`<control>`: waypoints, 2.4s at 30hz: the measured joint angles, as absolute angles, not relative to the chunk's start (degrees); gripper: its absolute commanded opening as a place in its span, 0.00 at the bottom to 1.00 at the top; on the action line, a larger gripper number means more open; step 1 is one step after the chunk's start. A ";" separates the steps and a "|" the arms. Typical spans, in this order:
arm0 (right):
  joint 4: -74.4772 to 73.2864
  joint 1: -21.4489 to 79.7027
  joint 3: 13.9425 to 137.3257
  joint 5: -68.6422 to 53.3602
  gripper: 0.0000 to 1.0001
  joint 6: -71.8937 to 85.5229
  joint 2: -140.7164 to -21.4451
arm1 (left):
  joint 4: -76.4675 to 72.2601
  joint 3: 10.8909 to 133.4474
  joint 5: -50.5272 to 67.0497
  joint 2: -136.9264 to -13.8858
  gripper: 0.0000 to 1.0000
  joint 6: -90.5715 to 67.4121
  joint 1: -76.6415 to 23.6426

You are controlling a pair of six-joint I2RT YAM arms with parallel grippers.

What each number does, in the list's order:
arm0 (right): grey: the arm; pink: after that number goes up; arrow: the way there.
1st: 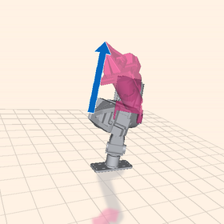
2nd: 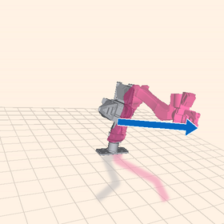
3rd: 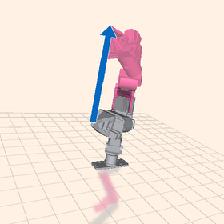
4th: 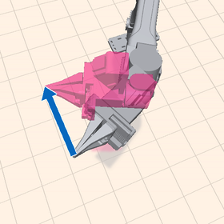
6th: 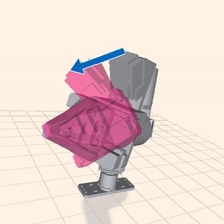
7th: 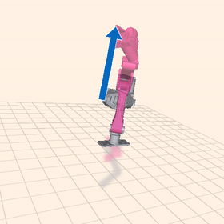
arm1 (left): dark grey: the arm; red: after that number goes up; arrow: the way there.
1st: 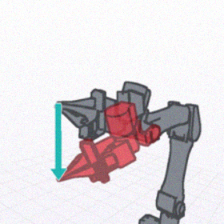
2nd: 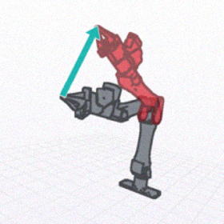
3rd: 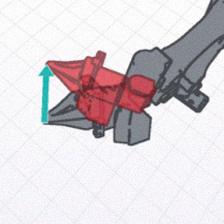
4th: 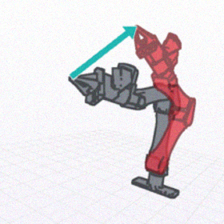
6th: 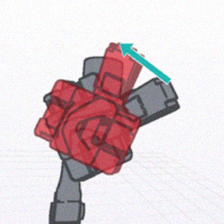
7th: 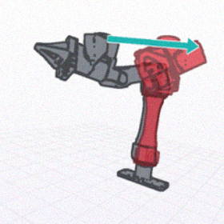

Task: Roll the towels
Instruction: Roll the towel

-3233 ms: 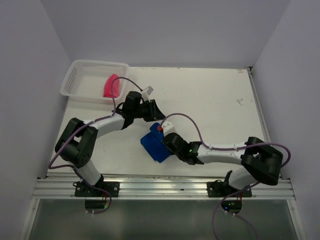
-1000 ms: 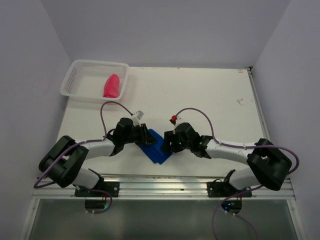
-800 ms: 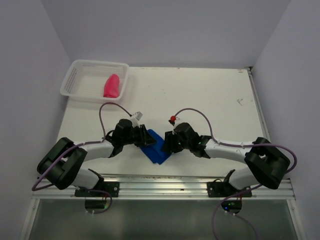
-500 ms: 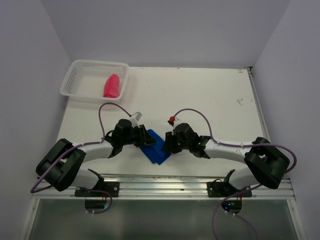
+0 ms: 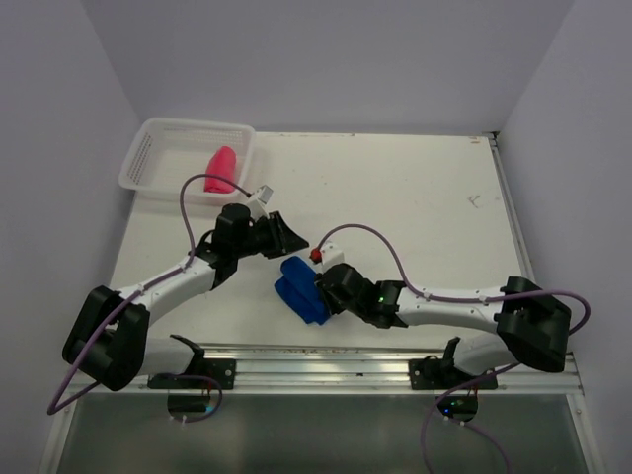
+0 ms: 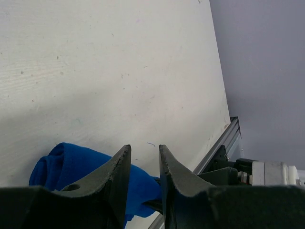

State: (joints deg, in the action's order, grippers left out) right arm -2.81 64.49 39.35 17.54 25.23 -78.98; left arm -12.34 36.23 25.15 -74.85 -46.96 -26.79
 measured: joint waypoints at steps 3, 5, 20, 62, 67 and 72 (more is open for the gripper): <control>-5.48 67.31 42.39 22.92 0.26 23.22 -81.23 | -11.90 36.40 25.39 -74.78 0.34 -46.96 -26.76; -7.22 69.49 44.40 26.87 0.26 21.91 -83.15 | -11.20 36.40 25.54 -74.78 0.34 -46.98 -26.74; -18.50 85.17 58.43 51.79 0.28 14.22 -101.19 | -11.29 33.69 28.03 -71.48 0.34 -48.90 -26.74; -4.75 65.82 42.74 15.57 0.68 29.93 -76.88 | -14.87 15.97 25.02 -63.53 0.33 -50.48 -27.46; -2.46 65.54 40.91 10.24 0.70 32.29 -78.52 | -14.04 15.68 24.62 -62.43 0.33 -50.46 -27.46; -1.19 65.43 38.87 8.99 0.72 33.63 -78.78 | -11.84 15.20 23.81 -60.01 0.33 -50.43 -27.46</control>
